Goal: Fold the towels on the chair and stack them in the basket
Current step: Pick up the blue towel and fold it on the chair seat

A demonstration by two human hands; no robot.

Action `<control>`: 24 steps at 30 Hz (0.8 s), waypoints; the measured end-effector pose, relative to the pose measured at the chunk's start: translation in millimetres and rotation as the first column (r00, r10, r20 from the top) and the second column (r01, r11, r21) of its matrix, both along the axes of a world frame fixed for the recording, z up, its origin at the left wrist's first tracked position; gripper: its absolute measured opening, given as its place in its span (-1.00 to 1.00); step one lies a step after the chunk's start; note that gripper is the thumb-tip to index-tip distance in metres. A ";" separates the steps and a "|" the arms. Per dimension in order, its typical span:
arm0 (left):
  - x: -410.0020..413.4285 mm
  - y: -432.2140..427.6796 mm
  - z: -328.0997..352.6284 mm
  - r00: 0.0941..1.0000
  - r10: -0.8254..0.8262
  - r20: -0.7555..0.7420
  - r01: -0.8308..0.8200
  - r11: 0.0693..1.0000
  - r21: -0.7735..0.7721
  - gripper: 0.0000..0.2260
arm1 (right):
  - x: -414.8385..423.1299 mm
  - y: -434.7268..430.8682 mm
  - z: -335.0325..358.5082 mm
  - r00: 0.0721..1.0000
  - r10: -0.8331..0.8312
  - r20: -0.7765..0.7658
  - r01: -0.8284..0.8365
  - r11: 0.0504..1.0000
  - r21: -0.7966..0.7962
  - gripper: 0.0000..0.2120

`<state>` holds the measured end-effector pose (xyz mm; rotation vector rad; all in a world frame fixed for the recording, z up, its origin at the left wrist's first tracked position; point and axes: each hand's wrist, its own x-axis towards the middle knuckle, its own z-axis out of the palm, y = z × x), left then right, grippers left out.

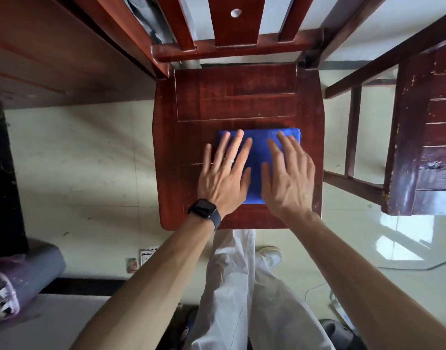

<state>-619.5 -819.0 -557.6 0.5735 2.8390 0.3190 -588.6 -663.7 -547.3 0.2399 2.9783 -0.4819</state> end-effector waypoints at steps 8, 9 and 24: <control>7.6 -17.2 -29.5 0.992 0.080 0.096 -0.073 0.995 -0.073 -0.34 | 5.6 17.9 -36.5 0.981 0.065 0.184 -0.079 0.994 0.072 -0.39; 8.6 -17.3 -30.0 0.990 0.102 0.102 -0.095 0.993 -0.075 -0.33 | 6.1 15.3 -37.1 0.982 0.027 0.185 -0.042 0.996 0.075 -0.38; -32.1 -16.0 26.5 0.318 0.598 0.735 -0.909 0.412 0.059 -0.63 | -20.3 37.3 22.2 0.570 -0.540 0.619 0.821 0.405 -0.404 -0.56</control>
